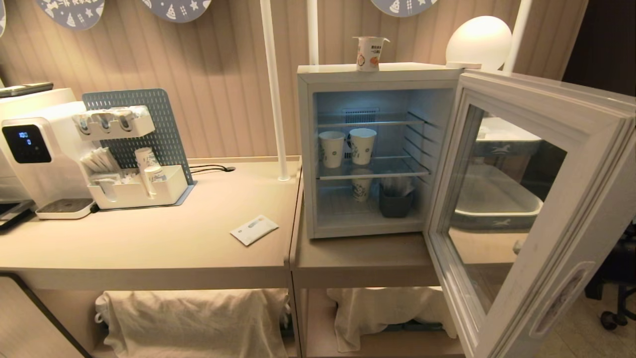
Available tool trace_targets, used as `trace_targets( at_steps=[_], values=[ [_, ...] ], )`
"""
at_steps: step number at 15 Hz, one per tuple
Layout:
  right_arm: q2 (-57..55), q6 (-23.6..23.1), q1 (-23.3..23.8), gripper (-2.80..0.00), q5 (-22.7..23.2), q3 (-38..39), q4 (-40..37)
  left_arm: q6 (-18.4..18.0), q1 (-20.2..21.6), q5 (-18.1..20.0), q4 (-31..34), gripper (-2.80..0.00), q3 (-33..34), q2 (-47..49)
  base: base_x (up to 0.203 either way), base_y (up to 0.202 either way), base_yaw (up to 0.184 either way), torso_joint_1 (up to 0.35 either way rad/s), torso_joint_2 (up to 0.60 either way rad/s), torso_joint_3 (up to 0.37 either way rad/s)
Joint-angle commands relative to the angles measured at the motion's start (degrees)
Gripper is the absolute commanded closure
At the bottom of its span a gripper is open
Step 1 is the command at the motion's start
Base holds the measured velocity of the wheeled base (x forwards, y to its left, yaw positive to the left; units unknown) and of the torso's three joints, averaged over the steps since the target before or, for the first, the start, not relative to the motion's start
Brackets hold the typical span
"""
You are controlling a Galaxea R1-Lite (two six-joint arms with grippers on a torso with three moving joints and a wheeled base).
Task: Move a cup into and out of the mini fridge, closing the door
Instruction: Close the freezer door
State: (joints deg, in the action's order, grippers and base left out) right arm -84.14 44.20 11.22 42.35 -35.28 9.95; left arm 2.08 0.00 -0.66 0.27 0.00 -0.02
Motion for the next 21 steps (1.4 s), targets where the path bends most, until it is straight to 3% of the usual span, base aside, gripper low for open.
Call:
trace_targets(
  at_steps=[1,4,6,7,9,11,13,16,18,21],
  values=[
    [1.75,2.35,-6.05,0.00,-2.14,0.10,1.01,0.02,0.00,-0.04,0.00,0.00,0.09,0.02,0.000,0.000,0.000,0.000,0.00,0.000],
    [3.29,3.34,-19.38,0.00,-13.31,-0.47,1.65,0.08,0.00,-0.04,0.00,0.00,0.09,0.02,0.000,0.000,0.000,0.000,0.00,0.000],
    [3.23,3.01,-29.88,0.00,-26.95,-1.76,2.31,0.02,0.00,-0.04,0.00,0.00,0.09,0.02,0.000,0.000,0.000,0.000,0.00,0.000],
    [2.55,1.99,-35.09,0.00,-36.97,-2.69,3.07,0.11,0.00,-0.04,0.00,0.00,0.09,0.02,0.000,0.000,0.000,0.000,0.00,0.000],
    [-0.75,-5.36,-40.85,0.00,-56.75,-4.38,7.59,0.11,0.00,0.02,0.00,0.00,0.09,0.02,0.000,0.000,0.000,0.000,0.00,0.000],
    [-7.05,-19.32,-44.40,0.00,-70.65,-5.86,22.76,0.11,0.00,-0.04,0.00,0.00,0.09,0.02,0.000,0.000,0.000,0.000,0.00,0.000],
    [-14.05,-35.59,-45.96,0.00,-76.47,-6.63,40.12,0.11,0.00,-0.04,0.00,0.00,0.09,0.02,0.000,0.000,0.000,0.000,0.00,0.000],
    [-26.03,-51.35,-46.03,0.00,-78.98,-8.86,60.08,0.11,0.00,-0.04,0.00,0.00,0.09,0.02,0.000,0.000,0.000,0.000,0.00,0.000],
    [-34.20,-56.74,-45.54,0.00,-79.87,-11.73,67.57,0.11,0.00,-0.04,0.00,0.00,0.09,0.02,0.000,0.000,0.000,0.000,0.00,0.000],
    [-44.83,-59.34,-45.02,0.00,-80.31,-17.69,72.23,0.11,0.00,-0.04,0.00,0.00,0.09,0.02,0.000,0.000,0.000,0.000,0.00,0.000]
  ],
)
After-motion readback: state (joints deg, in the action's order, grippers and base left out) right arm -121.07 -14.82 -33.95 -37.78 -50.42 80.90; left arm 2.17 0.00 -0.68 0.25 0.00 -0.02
